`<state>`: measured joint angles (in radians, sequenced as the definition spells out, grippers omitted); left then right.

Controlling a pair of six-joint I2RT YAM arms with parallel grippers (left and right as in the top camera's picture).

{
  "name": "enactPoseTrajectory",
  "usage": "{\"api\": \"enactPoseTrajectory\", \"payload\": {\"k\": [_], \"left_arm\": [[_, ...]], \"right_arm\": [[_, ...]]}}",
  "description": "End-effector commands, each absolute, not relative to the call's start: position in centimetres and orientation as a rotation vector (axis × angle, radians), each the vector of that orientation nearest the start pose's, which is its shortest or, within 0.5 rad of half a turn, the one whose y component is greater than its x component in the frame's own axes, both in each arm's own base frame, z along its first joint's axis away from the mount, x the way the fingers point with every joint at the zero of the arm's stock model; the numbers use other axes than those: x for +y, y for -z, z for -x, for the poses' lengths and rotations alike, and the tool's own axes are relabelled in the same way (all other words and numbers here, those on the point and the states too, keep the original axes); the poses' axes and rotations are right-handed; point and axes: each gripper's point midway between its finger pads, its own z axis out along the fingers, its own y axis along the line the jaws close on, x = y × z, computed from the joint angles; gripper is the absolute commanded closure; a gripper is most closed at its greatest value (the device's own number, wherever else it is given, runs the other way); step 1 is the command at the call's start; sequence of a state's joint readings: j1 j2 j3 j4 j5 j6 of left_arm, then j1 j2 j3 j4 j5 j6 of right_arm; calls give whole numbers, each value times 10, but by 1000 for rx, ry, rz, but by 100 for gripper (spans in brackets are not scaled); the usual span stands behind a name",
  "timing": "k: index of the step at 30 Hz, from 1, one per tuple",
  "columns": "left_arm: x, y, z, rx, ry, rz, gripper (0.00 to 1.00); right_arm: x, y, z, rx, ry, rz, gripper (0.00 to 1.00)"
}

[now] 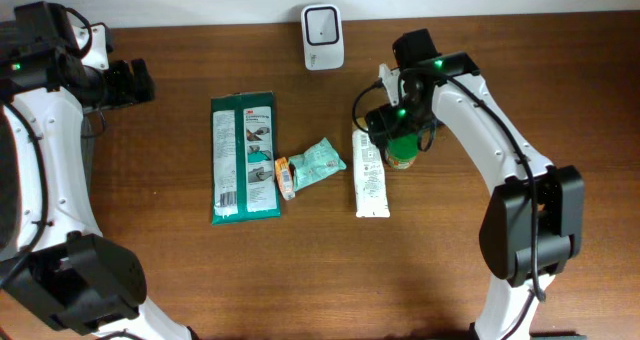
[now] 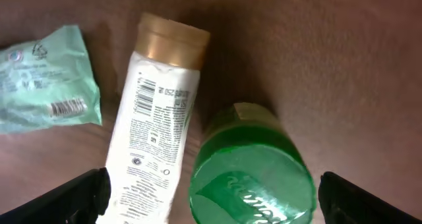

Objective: Scan the item barcode
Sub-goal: 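Lower the right gripper and close it around the green-lidded jar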

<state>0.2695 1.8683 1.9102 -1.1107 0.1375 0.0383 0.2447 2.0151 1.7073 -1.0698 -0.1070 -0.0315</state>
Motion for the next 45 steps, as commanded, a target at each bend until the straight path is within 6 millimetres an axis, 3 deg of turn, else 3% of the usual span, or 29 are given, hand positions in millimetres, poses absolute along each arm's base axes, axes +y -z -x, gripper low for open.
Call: {"api": "enactPoseTrajectory", "payload": {"k": [1,8,10,16,24,33,45], "left_arm": [[100,-227,-447,2602,61,236,1],[100,-227,-447,2602,62,236,1],[100,-227,-447,2602,61,236,1],[100,-227,-447,2602,61,236,1],[100,-227,-447,2602,61,236,1],[100,-227,-447,2602,62,236,1],[100,-227,-447,2602,61,236,1]], "right_arm": [[106,-83,-413,2980,-89,143,1],[100,-56,-412,3034,-24,61,4],[100,-53,-411,3042,-21,61,9],[99,-53,-410,3046,-19,63,23],[103,-67,-407,3051,-57,74,19],[104,-78,-414,3026,-59,83,24],[98,-74,-408,3056,-48,95,26]]}}
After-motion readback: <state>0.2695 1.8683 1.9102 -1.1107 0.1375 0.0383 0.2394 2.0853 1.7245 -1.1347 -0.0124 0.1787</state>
